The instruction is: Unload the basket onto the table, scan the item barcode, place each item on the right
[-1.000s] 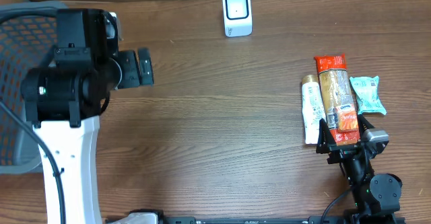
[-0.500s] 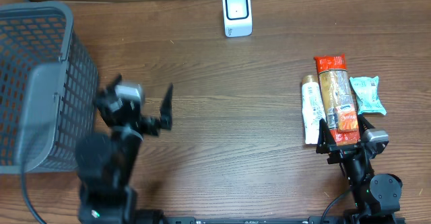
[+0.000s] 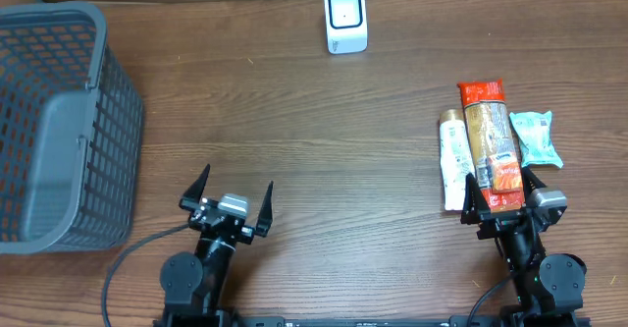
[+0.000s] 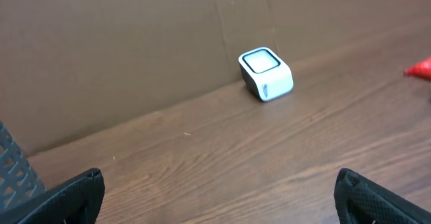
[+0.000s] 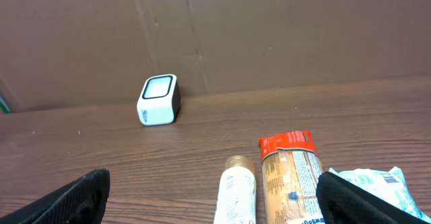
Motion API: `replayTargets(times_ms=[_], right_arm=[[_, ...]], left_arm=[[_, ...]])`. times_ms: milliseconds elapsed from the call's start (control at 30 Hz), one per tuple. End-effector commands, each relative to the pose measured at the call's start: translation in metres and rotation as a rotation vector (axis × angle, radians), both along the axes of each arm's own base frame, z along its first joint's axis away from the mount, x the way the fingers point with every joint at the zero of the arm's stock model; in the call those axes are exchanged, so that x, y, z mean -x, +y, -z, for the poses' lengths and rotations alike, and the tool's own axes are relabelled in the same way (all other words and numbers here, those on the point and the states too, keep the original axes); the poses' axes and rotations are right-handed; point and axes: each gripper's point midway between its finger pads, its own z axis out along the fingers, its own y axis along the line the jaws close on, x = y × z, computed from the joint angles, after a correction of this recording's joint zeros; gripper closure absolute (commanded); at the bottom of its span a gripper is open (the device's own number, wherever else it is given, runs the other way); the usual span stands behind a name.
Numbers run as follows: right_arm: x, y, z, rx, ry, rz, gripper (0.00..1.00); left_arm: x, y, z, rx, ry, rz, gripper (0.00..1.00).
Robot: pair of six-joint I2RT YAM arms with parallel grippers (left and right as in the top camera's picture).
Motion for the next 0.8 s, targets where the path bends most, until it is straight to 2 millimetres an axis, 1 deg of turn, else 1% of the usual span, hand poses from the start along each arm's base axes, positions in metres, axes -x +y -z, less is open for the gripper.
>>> replayTargets(times_ms=[0,67,767], right_arm=[[-0.0003,-0.0018,0.0022,-0.001,-0.002,0.008,0.0],[-0.0003,-0.0018,0.0022,-0.001,-0.003,0.008,0.0],[-0.0003,-0.0018,0.0022,-0.001,-0.003,0.008,0.0]], left_arm=[[0.0023,-0.001,0.0195,-0.073,-0.013,0.012,0.0],[0.0031,-0.0007,0.0281,-0.065,-0.008,0.01,0.0],[0.0028,-0.0005,0.0276,-0.058,-0.009,0.009,0.0]])
